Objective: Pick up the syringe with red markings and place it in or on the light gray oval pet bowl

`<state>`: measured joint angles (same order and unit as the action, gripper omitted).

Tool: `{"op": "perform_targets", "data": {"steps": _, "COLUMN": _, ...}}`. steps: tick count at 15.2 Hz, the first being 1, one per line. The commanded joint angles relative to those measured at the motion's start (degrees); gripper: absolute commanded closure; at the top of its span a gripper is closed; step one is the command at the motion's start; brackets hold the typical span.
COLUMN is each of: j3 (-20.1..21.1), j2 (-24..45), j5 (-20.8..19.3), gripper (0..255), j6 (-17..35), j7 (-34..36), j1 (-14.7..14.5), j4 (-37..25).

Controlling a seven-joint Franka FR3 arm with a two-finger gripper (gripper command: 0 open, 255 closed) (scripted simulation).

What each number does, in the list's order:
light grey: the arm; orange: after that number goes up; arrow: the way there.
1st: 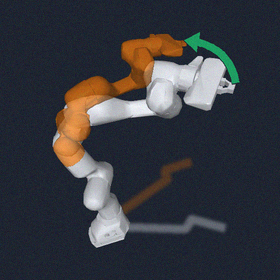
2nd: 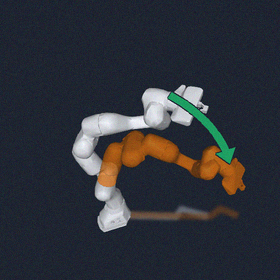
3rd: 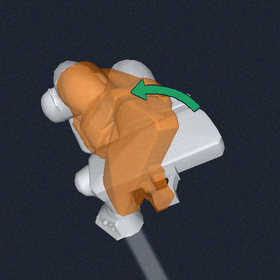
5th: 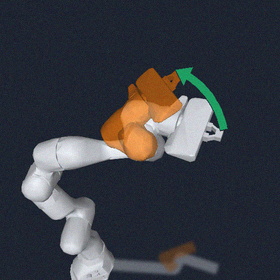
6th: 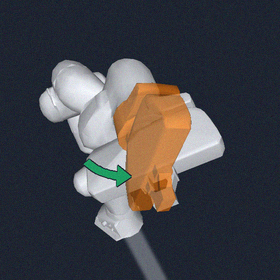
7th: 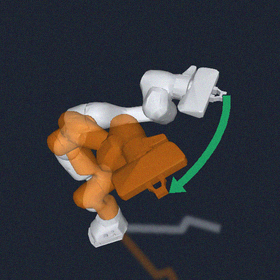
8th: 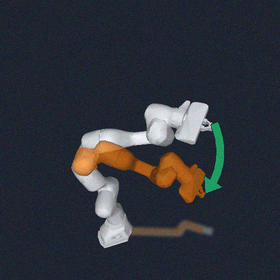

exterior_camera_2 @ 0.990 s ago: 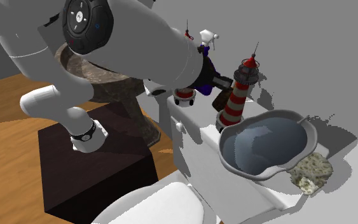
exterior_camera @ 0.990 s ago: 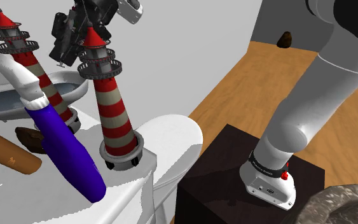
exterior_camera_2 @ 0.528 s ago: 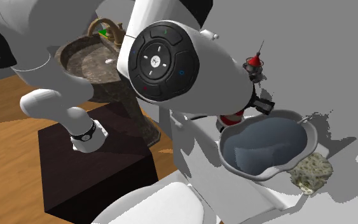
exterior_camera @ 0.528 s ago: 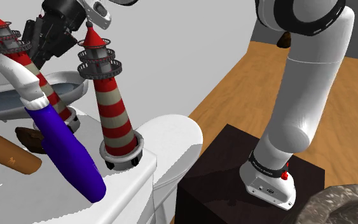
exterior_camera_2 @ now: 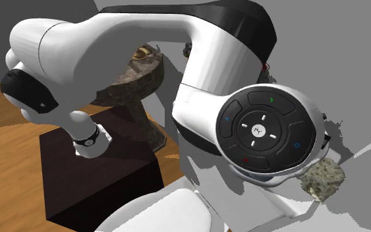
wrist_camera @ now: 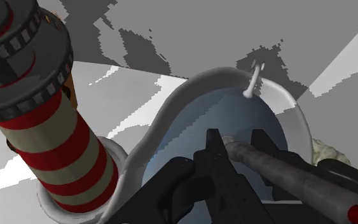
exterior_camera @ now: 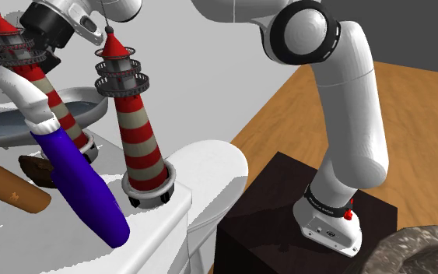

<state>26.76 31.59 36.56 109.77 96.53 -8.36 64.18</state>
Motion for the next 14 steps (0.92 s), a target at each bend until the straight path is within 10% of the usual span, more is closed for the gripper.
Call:
{"op": "perform_targets", "data": {"steps": 1, "j3": -0.08, "j2": 0.83, "j5": -0.13, "gripper": 255, "j6": 0.85, "j7": -0.58, "j1": -0.28, "j4": 0.15}}
{"op": "perform_targets", "data": {"steps": 10, "j3": -0.04, "j2": 0.68, "j5": 0.1, "gripper": 255, "j6": 1.4, "j7": -1.1, "j1": -0.14, "j4": 1.05}}
{"op": "perform_targets", "data": {"steps": 11, "j3": -0.04, "j2": 0.68, "j5": 0.1, "gripper": 0, "j6": 1.4, "j7": -1.1, "j1": -0.14, "j4": 1.05}}
{"op": "perform_targets", "data": {"steps": 14, "j3": -0.04, "j2": 0.68, "j5": 0.1, "gripper": 0, "j6": 1.4, "j7": -1.1, "j1": -0.14, "j4": 1.05}}
